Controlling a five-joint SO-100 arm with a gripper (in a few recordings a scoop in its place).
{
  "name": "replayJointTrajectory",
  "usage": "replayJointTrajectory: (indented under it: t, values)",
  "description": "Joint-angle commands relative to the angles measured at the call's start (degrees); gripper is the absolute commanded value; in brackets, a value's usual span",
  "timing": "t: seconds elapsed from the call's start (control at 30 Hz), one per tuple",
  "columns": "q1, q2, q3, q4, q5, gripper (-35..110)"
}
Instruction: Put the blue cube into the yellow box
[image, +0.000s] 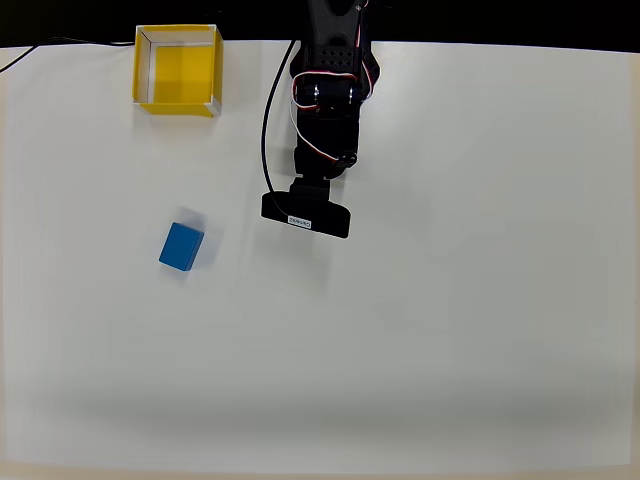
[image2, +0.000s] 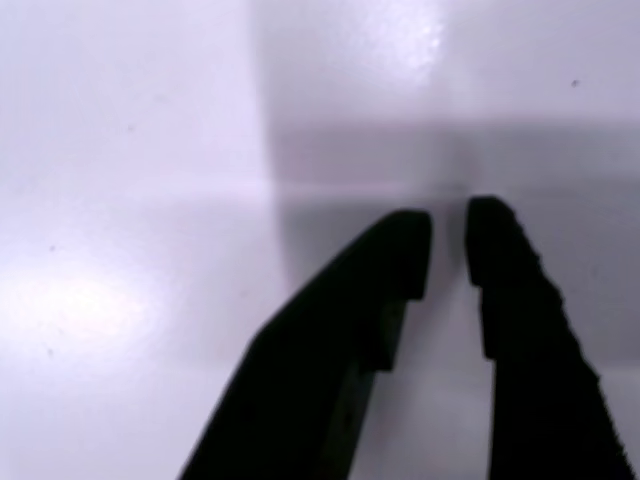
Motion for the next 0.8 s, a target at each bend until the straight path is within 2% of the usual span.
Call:
replayJointTrajectory:
  t: [0.0,0.47,0.67,0.77]
  values:
    - [-3.7,1.4,1.5,0.5,0.4,0]
    - [-3.8,1.4,1.5,0.6,-1.3,0]
    - [-2.2,-3.3,-3.7,-4.9,-0.5,0]
    - [-0.4,-8.8,-9.2,-8.3,0.6,5]
